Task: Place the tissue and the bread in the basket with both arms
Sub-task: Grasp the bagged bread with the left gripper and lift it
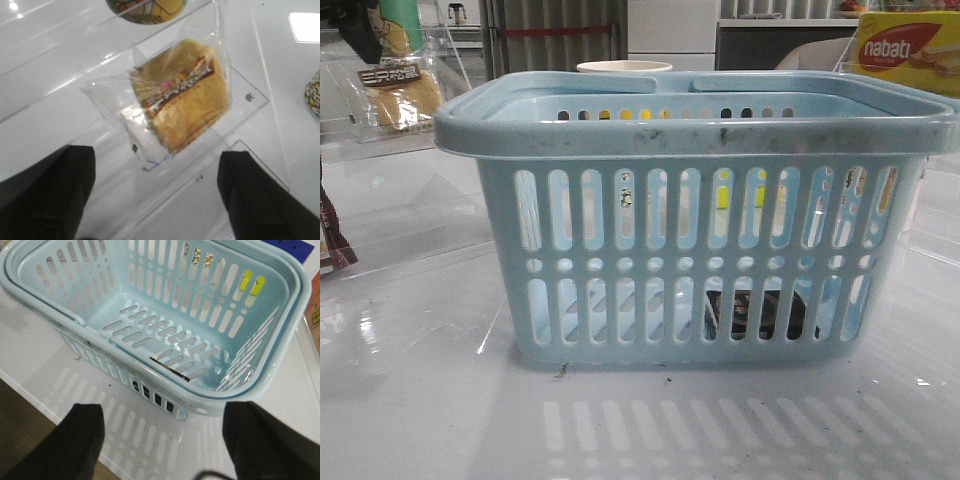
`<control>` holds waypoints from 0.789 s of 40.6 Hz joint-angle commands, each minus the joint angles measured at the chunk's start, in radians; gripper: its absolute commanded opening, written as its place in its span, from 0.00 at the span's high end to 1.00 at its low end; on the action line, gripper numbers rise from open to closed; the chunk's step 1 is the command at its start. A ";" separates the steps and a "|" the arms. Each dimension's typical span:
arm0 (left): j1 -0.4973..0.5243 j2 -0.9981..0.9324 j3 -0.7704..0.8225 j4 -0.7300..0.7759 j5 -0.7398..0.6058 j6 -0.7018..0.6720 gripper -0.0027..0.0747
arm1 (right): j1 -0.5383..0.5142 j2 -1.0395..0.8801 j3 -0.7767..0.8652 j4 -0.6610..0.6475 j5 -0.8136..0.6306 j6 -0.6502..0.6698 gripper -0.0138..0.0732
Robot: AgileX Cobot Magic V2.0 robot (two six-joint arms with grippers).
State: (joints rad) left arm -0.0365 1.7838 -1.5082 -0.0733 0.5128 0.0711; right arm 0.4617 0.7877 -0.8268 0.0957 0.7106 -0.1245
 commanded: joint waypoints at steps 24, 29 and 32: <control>0.054 0.195 -0.286 -0.233 0.016 0.162 0.24 | 0.000 -0.010 -0.030 -0.005 -0.066 -0.013 0.16; 0.054 0.195 -0.286 -0.237 -0.032 0.164 0.24 | 0.000 -0.010 -0.030 -0.005 -0.066 -0.013 0.16; 0.054 0.195 -0.286 -0.237 -0.035 0.166 0.25 | 0.000 -0.010 -0.030 -0.005 -0.066 -0.013 0.16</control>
State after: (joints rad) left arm 0.0147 2.0371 -1.7576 -0.2871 0.5535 0.2313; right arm 0.4617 0.7862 -0.8268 0.0957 0.7106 -0.1245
